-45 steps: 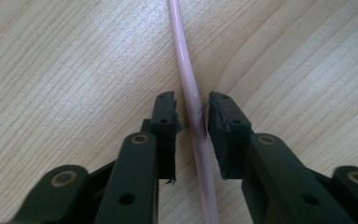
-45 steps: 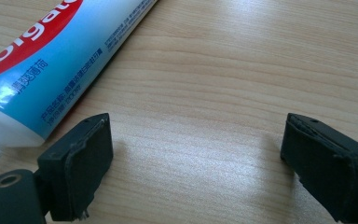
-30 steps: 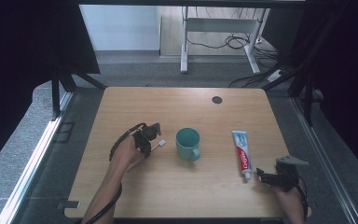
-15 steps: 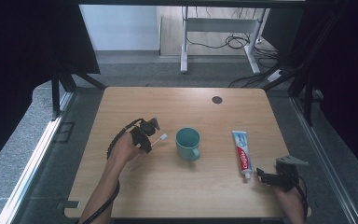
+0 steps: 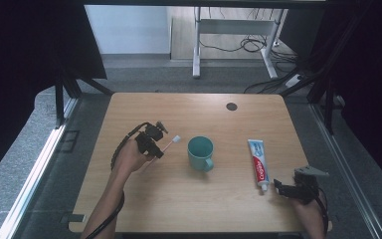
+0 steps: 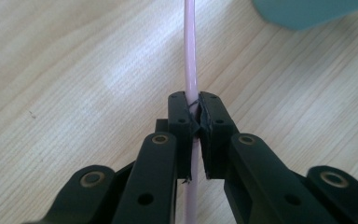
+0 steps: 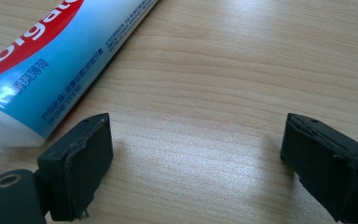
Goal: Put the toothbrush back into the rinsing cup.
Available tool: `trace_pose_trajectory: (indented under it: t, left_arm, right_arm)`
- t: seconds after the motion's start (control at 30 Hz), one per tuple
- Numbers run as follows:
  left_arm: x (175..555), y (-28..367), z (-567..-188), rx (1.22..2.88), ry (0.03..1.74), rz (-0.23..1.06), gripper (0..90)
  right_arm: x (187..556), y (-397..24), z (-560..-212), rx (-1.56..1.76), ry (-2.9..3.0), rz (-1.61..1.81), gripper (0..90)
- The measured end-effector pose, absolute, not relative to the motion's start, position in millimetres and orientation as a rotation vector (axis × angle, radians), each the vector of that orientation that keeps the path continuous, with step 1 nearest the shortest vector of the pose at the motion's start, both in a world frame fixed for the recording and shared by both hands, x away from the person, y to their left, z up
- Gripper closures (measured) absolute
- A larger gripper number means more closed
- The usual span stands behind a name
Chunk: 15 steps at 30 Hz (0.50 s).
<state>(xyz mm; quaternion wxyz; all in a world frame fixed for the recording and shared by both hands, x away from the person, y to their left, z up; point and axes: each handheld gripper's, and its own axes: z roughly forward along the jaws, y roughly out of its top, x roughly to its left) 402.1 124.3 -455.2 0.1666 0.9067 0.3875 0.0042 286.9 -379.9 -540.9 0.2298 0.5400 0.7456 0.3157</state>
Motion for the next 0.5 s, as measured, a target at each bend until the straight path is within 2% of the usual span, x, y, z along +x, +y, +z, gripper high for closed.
trace_pose_trajectory:
  t: [0.5]
  left_arm:
    - [396.2, 132.1, -432.7, 2.444, 1.023, 0.037, 84.2]
  right_arm:
    - [286.9, -379.8, -540.8, 1.486, 2.052, 0.868, 8.8]
